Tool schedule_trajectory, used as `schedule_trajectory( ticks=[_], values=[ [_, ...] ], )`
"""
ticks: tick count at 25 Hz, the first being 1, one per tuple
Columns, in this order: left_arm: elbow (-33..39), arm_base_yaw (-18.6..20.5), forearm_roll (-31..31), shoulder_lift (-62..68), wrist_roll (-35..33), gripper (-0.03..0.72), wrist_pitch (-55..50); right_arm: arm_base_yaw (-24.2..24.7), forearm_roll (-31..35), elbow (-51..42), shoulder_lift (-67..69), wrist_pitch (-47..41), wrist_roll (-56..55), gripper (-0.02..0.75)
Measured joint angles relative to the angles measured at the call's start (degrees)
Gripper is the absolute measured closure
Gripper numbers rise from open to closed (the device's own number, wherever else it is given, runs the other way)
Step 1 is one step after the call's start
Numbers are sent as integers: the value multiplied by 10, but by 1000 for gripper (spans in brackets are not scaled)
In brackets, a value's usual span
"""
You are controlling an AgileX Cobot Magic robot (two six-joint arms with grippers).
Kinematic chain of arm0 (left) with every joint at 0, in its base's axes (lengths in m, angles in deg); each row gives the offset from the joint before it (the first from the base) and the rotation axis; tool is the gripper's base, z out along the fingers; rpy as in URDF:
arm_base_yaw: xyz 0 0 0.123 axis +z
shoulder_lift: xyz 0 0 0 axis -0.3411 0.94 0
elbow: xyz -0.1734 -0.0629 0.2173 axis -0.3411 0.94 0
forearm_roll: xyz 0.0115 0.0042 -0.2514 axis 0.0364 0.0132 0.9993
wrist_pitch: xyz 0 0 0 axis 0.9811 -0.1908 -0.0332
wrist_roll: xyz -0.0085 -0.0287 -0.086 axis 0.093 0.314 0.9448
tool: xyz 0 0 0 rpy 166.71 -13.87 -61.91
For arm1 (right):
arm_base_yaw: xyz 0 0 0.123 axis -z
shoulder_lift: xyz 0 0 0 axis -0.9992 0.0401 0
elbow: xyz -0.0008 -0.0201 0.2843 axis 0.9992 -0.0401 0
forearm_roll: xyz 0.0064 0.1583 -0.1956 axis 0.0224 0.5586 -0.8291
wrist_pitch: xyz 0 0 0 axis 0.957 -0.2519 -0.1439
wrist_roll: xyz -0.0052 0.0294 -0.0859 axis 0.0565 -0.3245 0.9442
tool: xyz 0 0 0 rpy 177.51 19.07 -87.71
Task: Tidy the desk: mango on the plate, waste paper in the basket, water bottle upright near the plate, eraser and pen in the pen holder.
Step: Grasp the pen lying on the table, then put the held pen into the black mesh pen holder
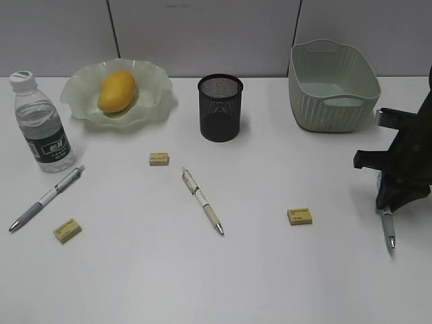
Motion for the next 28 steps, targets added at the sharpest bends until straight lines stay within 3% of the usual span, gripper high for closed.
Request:
schedule_trajectory(
  ticks=[8, 17, 24, 28],
  values=[
    [0, 0, 0, 0, 0, 263, 0, -77, 22, 0, -97, -10, 41, 620],
    [0, 0, 0, 0, 0, 271, 0, -195, 28, 10, -176, 116, 44, 620],
    [0, 0, 0, 0, 0, 283, 0, -217, 29, 77, -177, 216, 44, 621],
    [0, 0, 0, 0, 0, 289, 0, -217, 29, 95, -177, 328, 46, 621]
  ],
)
